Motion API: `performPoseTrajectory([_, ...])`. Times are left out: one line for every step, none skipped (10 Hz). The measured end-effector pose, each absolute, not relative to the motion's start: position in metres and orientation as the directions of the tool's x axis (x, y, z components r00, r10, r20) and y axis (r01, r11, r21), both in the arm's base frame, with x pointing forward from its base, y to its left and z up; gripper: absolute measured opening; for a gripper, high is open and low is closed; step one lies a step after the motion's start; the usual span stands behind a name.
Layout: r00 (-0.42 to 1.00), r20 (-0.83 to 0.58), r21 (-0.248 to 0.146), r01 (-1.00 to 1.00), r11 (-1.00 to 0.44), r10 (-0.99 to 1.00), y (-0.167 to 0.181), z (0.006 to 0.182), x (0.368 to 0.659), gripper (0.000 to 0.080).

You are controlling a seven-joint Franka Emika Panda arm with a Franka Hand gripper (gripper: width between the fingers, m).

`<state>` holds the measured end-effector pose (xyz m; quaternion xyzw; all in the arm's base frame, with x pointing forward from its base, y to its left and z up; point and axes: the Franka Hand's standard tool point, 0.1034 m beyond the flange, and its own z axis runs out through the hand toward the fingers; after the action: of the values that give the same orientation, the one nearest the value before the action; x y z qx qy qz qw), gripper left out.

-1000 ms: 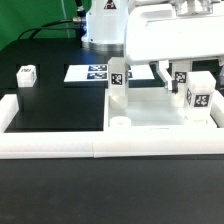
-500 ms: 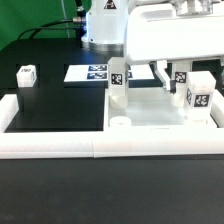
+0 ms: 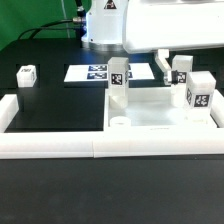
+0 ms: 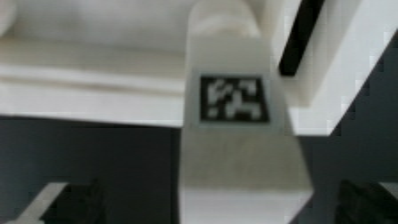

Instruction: Assemble square table

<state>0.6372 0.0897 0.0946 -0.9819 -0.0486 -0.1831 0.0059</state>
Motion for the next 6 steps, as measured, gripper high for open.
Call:
performPoseTrajectory([0.952,0.292,0.003,0.097,-0.995,0.094,0.089,0.091,0.634,0.0649])
performPoseTrajectory([0.976,0.197,0.0,0.095,-0.996,0.093,0.089,0.088,0.632,0.0649])
performPoseTrajectory([0.987,0.133,-0.002,0.094,-0.996,0.093,0.089,0.088,0.636,0.0649])
performPoseTrajectory([0.993,0.083,-0.004,0.088,-0.996,0.088,0.09,0.086,0.637,0.0649])
performPoseTrajectory([0.997,-0.02,-0.006,0.074,-0.997,0.074,0.091,0.081,0.632,0.0649])
performPoseTrajectory([0.994,-0.096,-0.004,0.056,-0.998,0.056,0.092,0.076,0.636,0.0649])
